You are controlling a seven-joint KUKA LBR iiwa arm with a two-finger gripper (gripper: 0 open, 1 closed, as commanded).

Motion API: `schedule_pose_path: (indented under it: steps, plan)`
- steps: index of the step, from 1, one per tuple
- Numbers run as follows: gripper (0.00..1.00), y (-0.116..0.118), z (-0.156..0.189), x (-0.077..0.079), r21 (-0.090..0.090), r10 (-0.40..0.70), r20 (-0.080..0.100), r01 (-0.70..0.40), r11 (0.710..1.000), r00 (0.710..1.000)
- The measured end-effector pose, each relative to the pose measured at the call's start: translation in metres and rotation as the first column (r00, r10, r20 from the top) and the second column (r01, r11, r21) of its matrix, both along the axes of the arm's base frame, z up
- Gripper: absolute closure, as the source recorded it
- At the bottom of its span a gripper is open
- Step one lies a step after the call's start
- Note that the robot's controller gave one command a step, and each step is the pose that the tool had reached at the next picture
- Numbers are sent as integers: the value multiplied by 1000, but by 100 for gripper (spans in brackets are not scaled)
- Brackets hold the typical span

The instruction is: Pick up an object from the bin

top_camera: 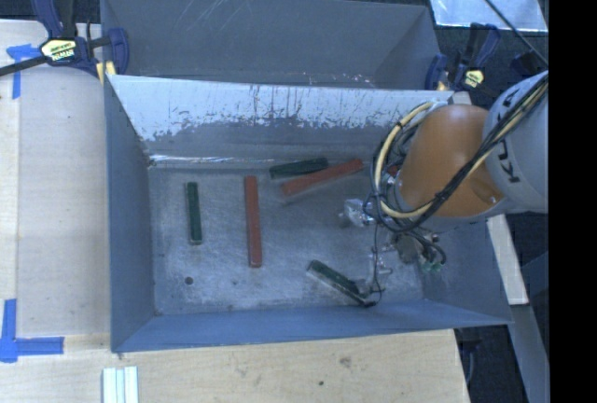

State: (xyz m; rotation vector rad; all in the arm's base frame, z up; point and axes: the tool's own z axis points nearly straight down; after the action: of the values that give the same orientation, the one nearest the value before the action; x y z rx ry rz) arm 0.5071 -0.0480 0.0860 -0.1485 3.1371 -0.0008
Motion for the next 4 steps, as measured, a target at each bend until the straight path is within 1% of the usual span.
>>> schedule_pose_path:
  steps: [1, 2, 3, 4]
  plan:
    - [100, 50, -3, -21, 0, 239, 0, -239, 971, 971]
    - [0, 50, -2, -19, -1, 239, 6, -239, 971, 971]
    - [0, 50, -2, -19, -1, 240, 6, -240, 971, 971]
    - [100, 64, -12, -21, -2, 120, -3, -120, 993, 993]
